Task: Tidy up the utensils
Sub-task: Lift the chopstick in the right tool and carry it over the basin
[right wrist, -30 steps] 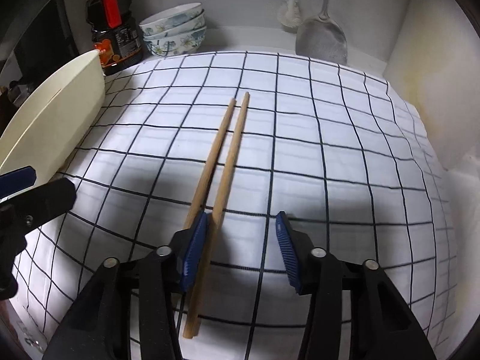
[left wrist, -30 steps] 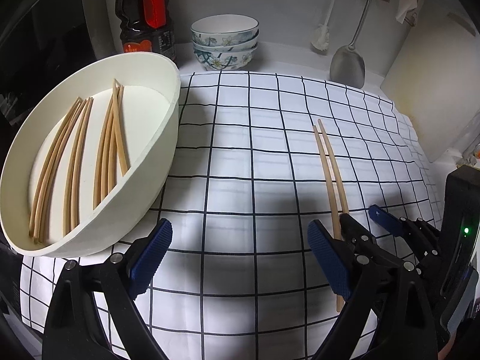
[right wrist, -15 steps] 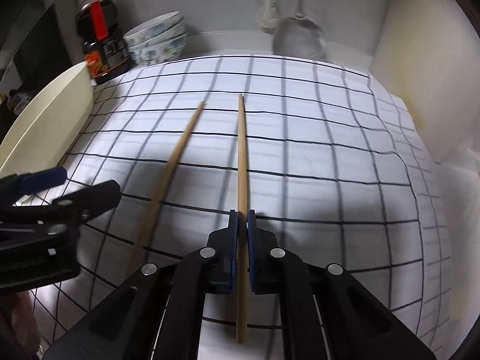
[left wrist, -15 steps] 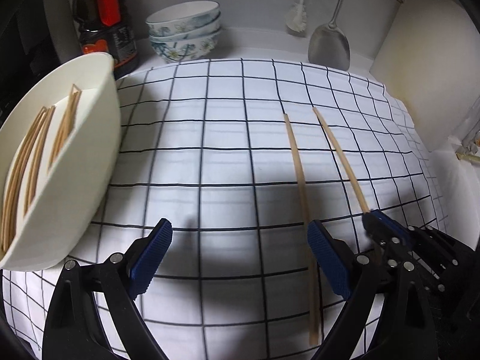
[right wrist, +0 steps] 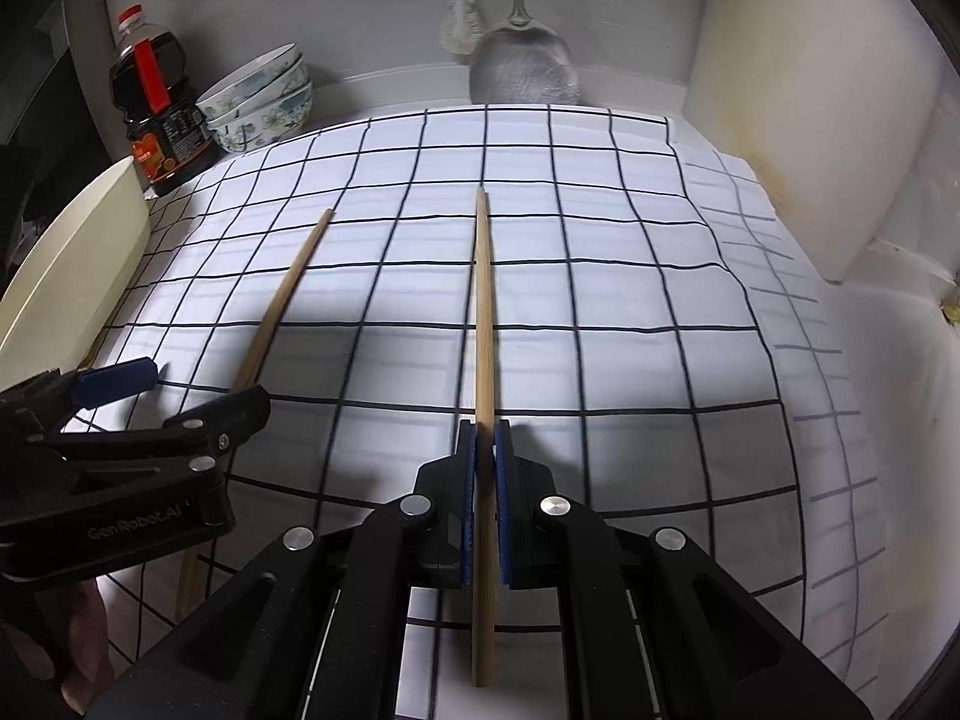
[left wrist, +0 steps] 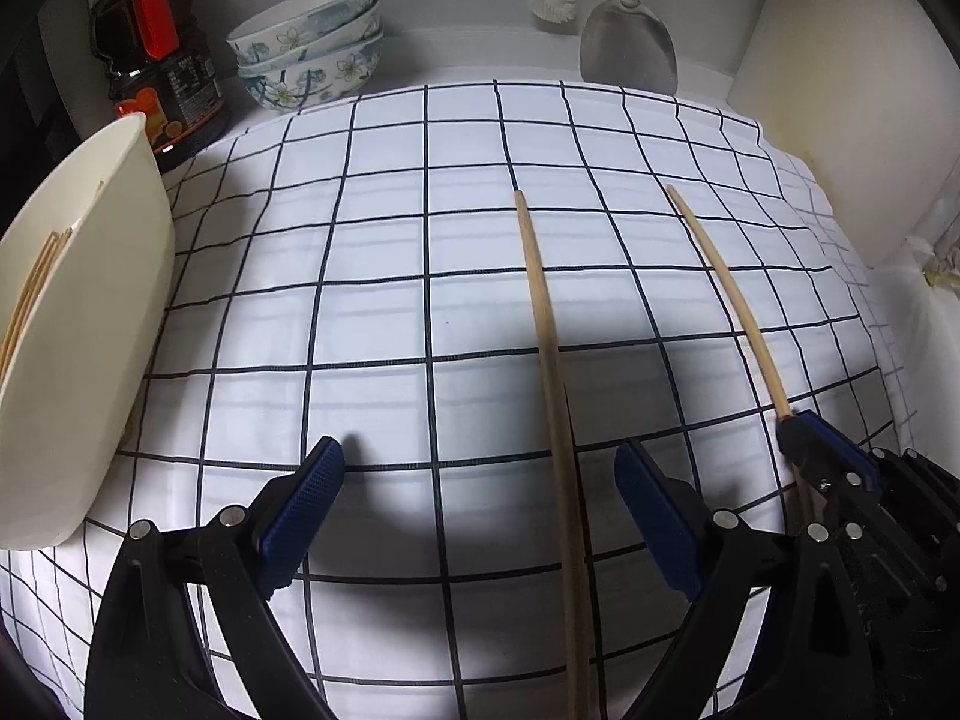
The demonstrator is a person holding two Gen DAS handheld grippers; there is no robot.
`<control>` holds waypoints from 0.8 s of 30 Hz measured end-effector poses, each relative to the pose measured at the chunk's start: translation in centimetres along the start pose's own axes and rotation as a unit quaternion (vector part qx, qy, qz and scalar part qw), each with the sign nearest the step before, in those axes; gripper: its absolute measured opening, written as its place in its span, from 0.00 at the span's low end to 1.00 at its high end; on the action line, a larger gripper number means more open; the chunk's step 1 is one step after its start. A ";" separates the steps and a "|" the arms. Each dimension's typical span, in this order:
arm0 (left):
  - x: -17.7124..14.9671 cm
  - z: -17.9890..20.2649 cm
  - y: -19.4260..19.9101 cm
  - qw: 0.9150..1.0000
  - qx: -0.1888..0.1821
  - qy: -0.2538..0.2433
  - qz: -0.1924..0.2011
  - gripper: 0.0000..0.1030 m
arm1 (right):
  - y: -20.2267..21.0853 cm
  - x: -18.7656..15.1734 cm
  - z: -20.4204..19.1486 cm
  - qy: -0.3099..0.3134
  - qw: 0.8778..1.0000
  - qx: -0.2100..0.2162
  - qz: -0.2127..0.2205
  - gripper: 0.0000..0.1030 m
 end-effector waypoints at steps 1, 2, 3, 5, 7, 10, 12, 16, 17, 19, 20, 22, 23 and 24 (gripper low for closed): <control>0.0 0.2 -0.1 1.000 0.004 -0.005 0.001 0.87 | 0.0 0.0 0.1 -0.001 1.000 -0.001 0.000 0.06; 0.0 0.3 -0.1 1.000 0.005 -0.009 0.003 0.87 | 0.1 0.0 0.4 -0.004 1.000 -0.002 0.000 0.06; 0.0 0.5 -0.1 1.000 0.004 -0.011 0.005 0.87 | 0.1 0.0 0.6 -0.005 1.000 -0.004 0.001 0.06; 0.0 0.8 -0.2 1.000 0.003 -0.013 0.009 0.87 | 0.2 -0.1 0.9 -0.008 1.000 -0.007 0.001 0.06; 0.1 1.1 -0.2 1.000 0.001 -0.017 0.017 0.82 | 0.2 -0.1 1.2 -0.010 1.000 -0.009 0.001 0.06; 0.4 2.1 0.1 0.999 -0.013 -0.032 0.028 0.64 | 0.2 -0.1 1.5 -0.012 1.000 -0.012 0.002 0.06; 0.4 2.6 0.3 0.999 -0.021 -0.038 0.030 0.55 | 0.2 -0.1 1.6 -0.014 1.000 -0.012 0.002 0.06; 0.7 3.3 0.6 0.998 -0.028 -0.041 0.030 0.20 | 0.2 -0.1 1.7 -0.017 1.000 -0.013 0.001 0.06; 0.7 3.3 0.6 0.998 -0.029 -0.040 0.029 0.14 | 0.3 -0.1 1.6 -0.018 1.000 -0.014 0.001 0.06; 0.7 3.3 0.5 0.998 -0.033 -0.038 0.026 0.08 | 0.3 -0.1 1.7 -0.028 1.000 -0.014 0.000 0.06; 0.7 3.2 0.6 0.998 -0.034 -0.037 0.025 0.08 | 0.3 -0.1 1.7 -0.031 0.999 -0.013 -0.001 0.06; 0.6 3.1 0.6 0.999 -0.036 -0.035 0.019 0.07 | 0.4 -0.2 1.5 -0.031 0.999 -0.013 -0.002 0.06; 0.5 3.0 0.6 0.999 -0.038 -0.033 0.015 0.07 | 0.5 -0.1 1.4 -0.030 0.999 -0.012 -0.002 0.06; 0.5 2.9 0.7 0.999 -0.040 -0.031 0.012 0.08 | 0.6 0.0 1.3 -0.031 0.999 -0.011 -0.001 0.06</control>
Point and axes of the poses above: each gripper's, at about its wrist camera, not at the fingertips, and y roughly against the way its jaws point, z to its right, x to its top, the point moved 10 cm from there along -y, roughly the way its jaws point, and after that the axes turned 13 degrees about z, right-handed, at the moved point
